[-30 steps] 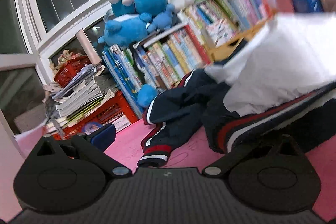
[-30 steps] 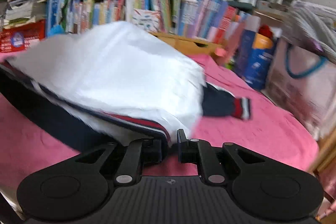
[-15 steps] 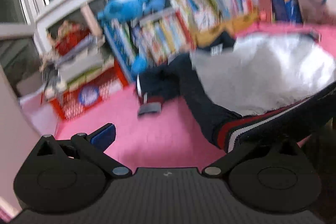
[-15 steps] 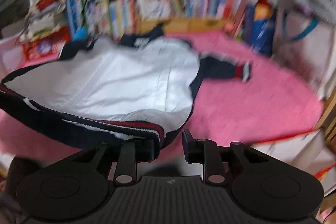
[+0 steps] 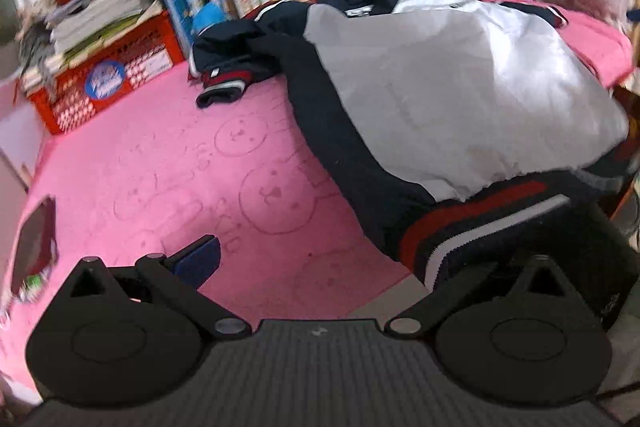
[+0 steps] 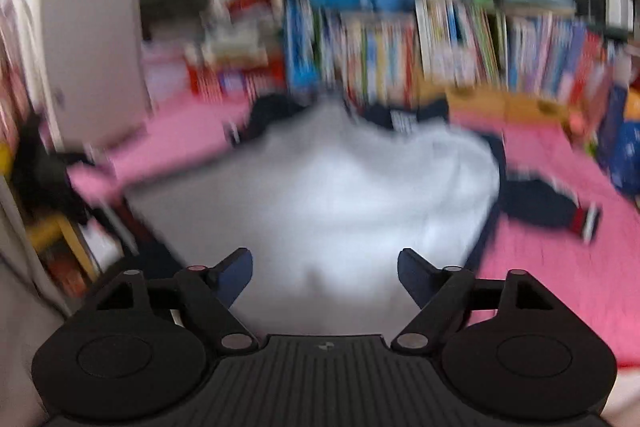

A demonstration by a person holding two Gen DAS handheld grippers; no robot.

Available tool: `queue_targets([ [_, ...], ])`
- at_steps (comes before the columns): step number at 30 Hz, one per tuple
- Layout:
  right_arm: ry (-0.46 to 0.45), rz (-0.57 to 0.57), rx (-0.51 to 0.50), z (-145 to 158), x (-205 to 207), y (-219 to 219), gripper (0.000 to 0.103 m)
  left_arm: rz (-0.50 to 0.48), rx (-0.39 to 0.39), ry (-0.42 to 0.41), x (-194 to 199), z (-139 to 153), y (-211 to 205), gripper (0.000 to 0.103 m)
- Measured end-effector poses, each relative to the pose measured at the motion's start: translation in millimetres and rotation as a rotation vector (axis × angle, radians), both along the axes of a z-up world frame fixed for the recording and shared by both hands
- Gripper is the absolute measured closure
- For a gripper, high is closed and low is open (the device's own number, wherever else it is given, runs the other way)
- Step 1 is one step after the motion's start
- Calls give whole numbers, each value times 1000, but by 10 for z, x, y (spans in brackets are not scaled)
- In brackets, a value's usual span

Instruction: Fold clothes

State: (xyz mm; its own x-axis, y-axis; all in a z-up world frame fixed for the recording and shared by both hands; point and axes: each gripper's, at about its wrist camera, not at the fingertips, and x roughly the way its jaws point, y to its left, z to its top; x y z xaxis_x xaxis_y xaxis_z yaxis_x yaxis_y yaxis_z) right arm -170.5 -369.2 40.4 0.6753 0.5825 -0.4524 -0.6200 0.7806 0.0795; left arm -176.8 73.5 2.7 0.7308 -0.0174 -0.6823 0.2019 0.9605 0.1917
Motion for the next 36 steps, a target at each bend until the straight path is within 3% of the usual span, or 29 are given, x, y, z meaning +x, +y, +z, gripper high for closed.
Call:
queue_targets([
  [2, -40, -27, 87, 109, 141, -29, 12, 7, -10, 16, -7, -82, -32, 0],
  [6, -51, -52, 192, 149, 644, 296, 11, 15, 3, 15, -103, -149, -87, 0],
  [9, -60, 10, 132, 43, 1054, 876, 13, -7, -45, 33, -188, -141, -31, 0],
  [11, -57, 41, 43, -152, 1252, 1311, 14, -6, -54, 40, -248, -151, 4, 0],
  [13, -17, 56, -35, -407, 1338, 1619, 22, 1, -63, 25, -335, -111, 81, 0],
  [16, 65, 94, -108, -710, 1316, 1858, 27, -11, -118, -18, -421, 24, 229, 0],
  [20, 80, 304, -127, -810, 929, 2039, 22, -37, -152, -156, -399, 331, 398, 0],
  [23, 107, 446, -90, -798, 746, 2123, 20, 0, -191, -264, -310, 550, 547, 0],
  [26, 135, 540, -28, -803, 638, 2176, 20, 37, -272, -308, -107, 571, 529, 0],
  [30, 102, 445, 67, -668, 739, 1967, 20, 64, -408, -345, 256, 453, 342, 0],
  [31, 81, 368, 94, -621, 786, 1798, 20, 61, -437, -337, 358, 403, 278, 0],
  [34, 27, 30, 139, -522, 1005, 1161, 16, 62, -484, -302, 696, 261, 15, 0],
  [36, 76, -270, 188, -548, 1244, 626, 16, 72, -476, -273, 845, 178, -80, 0],
])
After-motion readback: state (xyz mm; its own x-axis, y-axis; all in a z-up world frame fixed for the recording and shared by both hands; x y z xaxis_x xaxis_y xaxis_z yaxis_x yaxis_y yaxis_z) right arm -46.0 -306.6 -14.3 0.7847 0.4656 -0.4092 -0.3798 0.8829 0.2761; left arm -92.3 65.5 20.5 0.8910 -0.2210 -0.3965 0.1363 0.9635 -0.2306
